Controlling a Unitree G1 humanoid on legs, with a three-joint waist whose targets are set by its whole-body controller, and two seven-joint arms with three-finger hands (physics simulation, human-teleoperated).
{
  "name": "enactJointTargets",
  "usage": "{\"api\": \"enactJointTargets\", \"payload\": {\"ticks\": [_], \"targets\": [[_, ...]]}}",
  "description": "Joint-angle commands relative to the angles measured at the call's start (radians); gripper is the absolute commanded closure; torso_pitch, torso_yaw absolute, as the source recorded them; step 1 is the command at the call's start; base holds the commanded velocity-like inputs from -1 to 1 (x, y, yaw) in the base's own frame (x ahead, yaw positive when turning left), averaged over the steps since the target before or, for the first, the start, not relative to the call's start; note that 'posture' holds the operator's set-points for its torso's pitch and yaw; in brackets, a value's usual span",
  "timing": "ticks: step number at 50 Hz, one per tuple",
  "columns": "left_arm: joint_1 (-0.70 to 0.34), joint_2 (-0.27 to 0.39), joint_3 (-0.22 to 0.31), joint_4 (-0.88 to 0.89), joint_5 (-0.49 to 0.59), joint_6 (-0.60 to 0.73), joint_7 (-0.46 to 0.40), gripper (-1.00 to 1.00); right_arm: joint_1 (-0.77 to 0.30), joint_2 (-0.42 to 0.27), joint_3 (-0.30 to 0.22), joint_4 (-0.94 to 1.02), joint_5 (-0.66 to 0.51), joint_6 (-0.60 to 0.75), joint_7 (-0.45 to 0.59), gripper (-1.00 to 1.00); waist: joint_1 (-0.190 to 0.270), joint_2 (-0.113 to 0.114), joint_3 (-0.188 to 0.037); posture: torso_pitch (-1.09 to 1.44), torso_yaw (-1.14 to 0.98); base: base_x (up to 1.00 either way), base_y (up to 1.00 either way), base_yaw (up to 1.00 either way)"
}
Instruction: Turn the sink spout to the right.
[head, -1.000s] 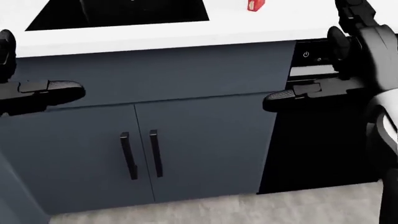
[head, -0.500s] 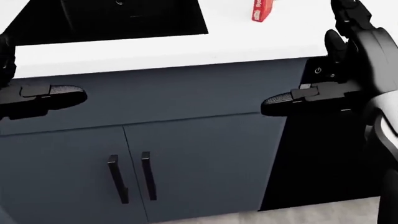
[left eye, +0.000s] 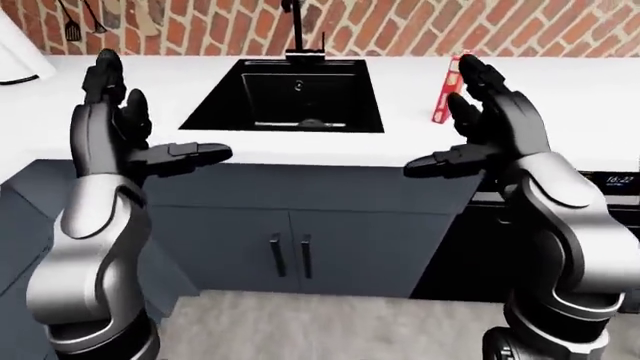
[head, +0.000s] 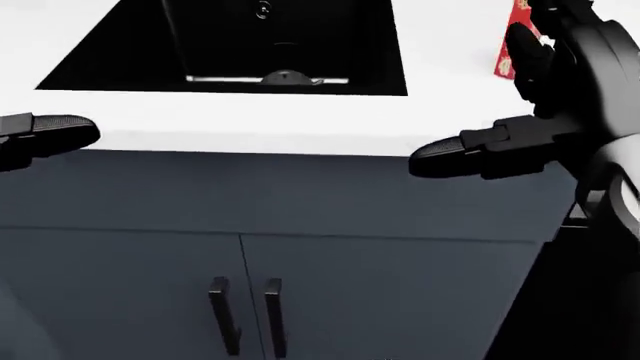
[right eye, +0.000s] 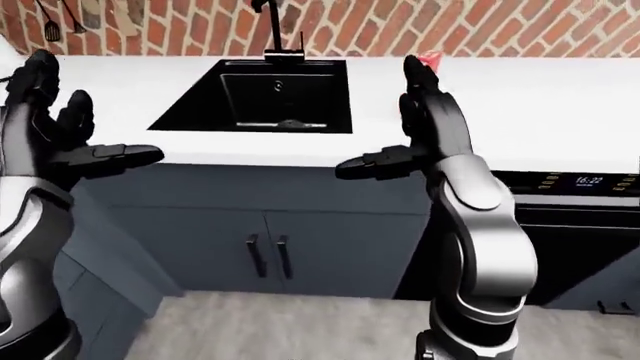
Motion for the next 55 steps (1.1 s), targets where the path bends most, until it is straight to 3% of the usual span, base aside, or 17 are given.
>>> {"api": "enactJointTargets", "payload": {"ticks": [1, 2, 3, 11, 13, 17, 18, 20, 27, 31, 32, 34, 41, 44, 45, 47, 55], "targets": [[-0.015, 0.003, -0.011, 0.002, -0.015, 0.002, 0.001, -1.00, -0.012, -0.019, -0.001, -0.018, 0.018, -0.010, -0.024, -1.00, -0.027, -0.028, -0.017, 0.00, 0.00, 0.00, 0.00, 0.00], [-0.017, 0.004, -0.011, 0.004, -0.017, 0.002, 0.003, -1.00, -0.011, -0.020, 0.002, -0.021, 0.023, -0.008, -0.026, -1.00, -0.037, -0.032, -0.017, 0.00, 0.00, 0.00, 0.00, 0.00], [-0.017, 0.005, -0.010, 0.004, -0.019, 0.002, 0.005, -1.00, -0.012, -0.021, 0.004, -0.023, 0.026, -0.008, -0.029, -1.00, 0.003, -0.003, 0.019, 0.00, 0.00, 0.00, 0.00, 0.00], [-0.024, 0.021, 0.001, 0.009, -0.037, 0.008, 0.015, -1.00, -0.022, -0.034, 0.014, -0.003, 0.030, -0.011, -0.040, -1.00, 0.005, 0.020, -0.016, 0.00, 0.00, 0.01, 0.00, 0.00], [-0.026, 0.024, 0.001, 0.009, -0.040, 0.010, 0.018, -1.00, -0.028, -0.036, 0.015, 0.001, 0.032, -0.009, -0.039, -1.00, 0.006, 0.052, -0.043, 0.00, 0.00, 0.07, 0.00, 0.00], [-0.032, 0.031, 0.004, 0.008, -0.048, 0.018, 0.024, -1.00, -0.041, -0.039, 0.018, 0.009, 0.029, -0.004, -0.040, -1.00, -0.004, 0.149, -0.040, 0.00, 0.00, 0.10, 0.00, 0.00], [-0.035, 0.033, 0.004, 0.010, -0.050, 0.020, 0.025, -1.00, -0.048, -0.042, 0.017, 0.012, 0.029, 0.001, -0.040, -1.00, 0.001, 0.122, -0.033, 0.00, 0.00, 0.11, 0.00, 0.00], [-0.063, 0.041, -0.014, 0.067, -0.041, 0.005, 0.020, -1.00, -0.070, -0.052, 0.011, 0.056, 0.026, -0.012, -0.039, -1.00, -0.003, 0.128, -0.034, 0.00, 0.00, 0.10, 0.00, 0.00], [-0.197, 0.087, -0.029, 0.139, -0.051, 0.077, 0.025, -1.00, -0.171, -0.093, 0.010, 0.201, 0.030, -0.028, -0.040, -1.00, 0.008, 0.070, -0.041, 0.00, 0.00, 0.10, 0.00, 0.00], [-0.256, 0.111, -0.041, 0.228, -0.032, 0.058, 0.014, -1.00, -0.220, -0.101, 0.019, 0.292, 0.025, -0.060, -0.042, -1.00, 0.017, -0.012, -0.054, 0.00, 0.00, 0.10, 0.00, 0.00], [-0.266, 0.116, -0.043, 0.245, -0.026, 0.053, 0.011, -1.00, -0.229, -0.100, 0.023, 0.310, 0.024, -0.067, -0.042, -1.00, 0.009, 0.035, -0.041, 0.00, 0.00, 0.09, 0.00, 0.00], [-0.274, 0.123, -0.040, 0.250, -0.024, 0.058, 0.007, -1.00, -0.244, -0.100, 0.027, 0.322, 0.022, -0.064, -0.043, -1.00, 0.007, 0.011, -0.038, 0.00, 0.00, 0.10, 0.00, 0.00], [-0.273, 0.127, -0.034, 0.219, -0.026, 0.078, 0.010, -1.00, -0.256, -0.094, 0.040, 0.299, 0.011, -0.038, -0.037, -1.00, -0.001, 0.078, -0.019, 0.00, 0.00, 0.10, 0.00, 0.00], [-0.272, 0.128, -0.033, 0.195, -0.027, 0.093, 0.013, -1.00, -0.251, -0.092, 0.041, 0.288, 0.006, -0.034, -0.033, -1.00, -0.007, 0.168, -0.046, 0.00, 0.00, 0.10, 0.00, 0.00], [-0.272, 0.128, -0.033, 0.191, -0.027, 0.096, 0.014, -1.00, -0.252, -0.092, 0.040, 0.286, 0.005, -0.032, -0.031, -1.00, 0.000, 0.118, -0.034, 0.00, 0.00, 0.10, 0.00, 0.00], [-0.274, 0.130, -0.029, 0.182, -0.029, 0.104, 0.015, -1.00, -0.251, -0.092, 0.038, 0.279, 0.003, -0.026, -0.030, -1.00, -0.001, 0.132, -0.037, 0.00, 0.00, 0.09, 0.00, 0.00], [-0.275, 0.133, -0.025, 0.158, -0.036, 0.121, 0.018, -1.00, -0.259, -0.087, 0.041, 0.287, -0.005, -0.024, -0.029, -1.00, 0.008, 0.044, -0.030, 0.00, 0.00, 0.12, 0.00, 0.00]]}}
